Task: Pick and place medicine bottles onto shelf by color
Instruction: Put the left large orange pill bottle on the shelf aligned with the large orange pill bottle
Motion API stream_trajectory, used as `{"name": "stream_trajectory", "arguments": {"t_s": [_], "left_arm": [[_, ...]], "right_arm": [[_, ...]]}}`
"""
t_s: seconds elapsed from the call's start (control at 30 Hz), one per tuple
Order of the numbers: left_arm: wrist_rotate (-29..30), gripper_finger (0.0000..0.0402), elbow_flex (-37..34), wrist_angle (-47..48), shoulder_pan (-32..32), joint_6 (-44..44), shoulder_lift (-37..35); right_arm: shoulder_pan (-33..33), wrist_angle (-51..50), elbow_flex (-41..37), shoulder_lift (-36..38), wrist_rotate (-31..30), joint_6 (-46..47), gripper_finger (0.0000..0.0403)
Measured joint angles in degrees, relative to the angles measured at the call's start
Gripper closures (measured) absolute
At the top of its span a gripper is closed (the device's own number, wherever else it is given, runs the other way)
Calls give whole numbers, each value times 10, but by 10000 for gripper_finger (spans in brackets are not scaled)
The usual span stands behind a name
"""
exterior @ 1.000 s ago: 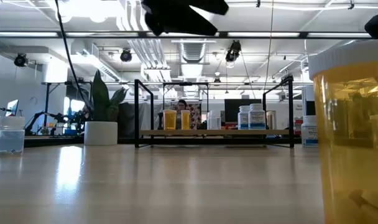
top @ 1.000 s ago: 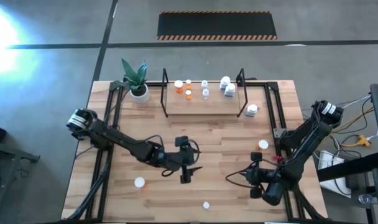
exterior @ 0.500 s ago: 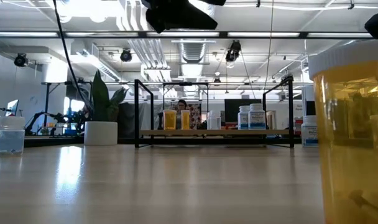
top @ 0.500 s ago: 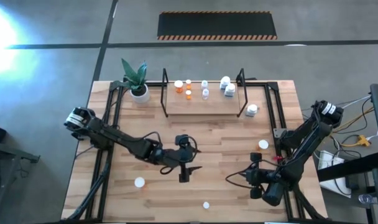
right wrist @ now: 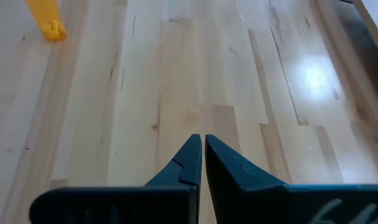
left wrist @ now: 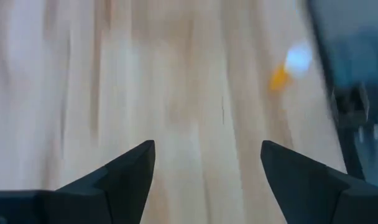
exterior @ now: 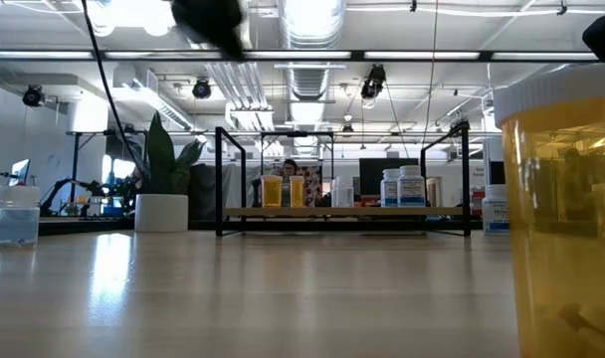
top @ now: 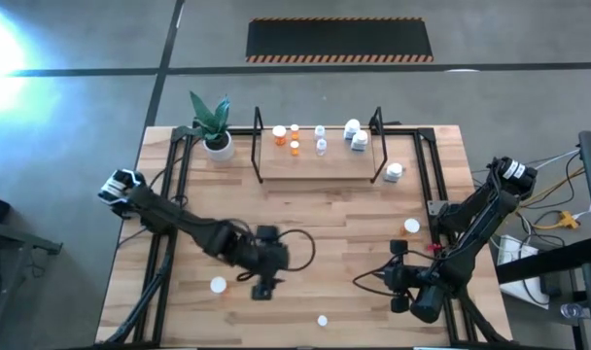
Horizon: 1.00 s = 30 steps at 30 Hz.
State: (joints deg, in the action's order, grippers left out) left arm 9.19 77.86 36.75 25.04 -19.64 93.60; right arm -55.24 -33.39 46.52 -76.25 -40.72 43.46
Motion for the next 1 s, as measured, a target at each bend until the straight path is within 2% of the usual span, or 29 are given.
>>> {"name": "stream_trajectory", "arguments": {"t_s": [0.13, 0.23, 0.37, 0.6, 0.7, 0.8, 1.0], "left_arm": [[-44, 126, 29, 182, 48, -170, 0], [-92, 126, 38, 259, 95, -294, 0], [-128, 126, 23, 273, 172, -399, 0], [-136, 126, -26, 272, 288, -571, 0], [-128, 126, -60, 260, 313, -603, 0], [-92, 126, -98, 234, 322, -605, 0], [-2, 126, -150, 195, 313, -539, 0]], "right_arm": [[0, 3, 0, 0, -22, -6, 390], [0, 3, 0, 0, -30, -10, 390], [0, 11, 0, 0, -30, -25, 390], [0, 25, 0, 0, -30, -43, 390], [0, 25, 0, 0, -30, -46, 390], [0, 25, 0, 0, -30, -46, 390], [0, 25, 0, 1, -30, -45, 390]]}}
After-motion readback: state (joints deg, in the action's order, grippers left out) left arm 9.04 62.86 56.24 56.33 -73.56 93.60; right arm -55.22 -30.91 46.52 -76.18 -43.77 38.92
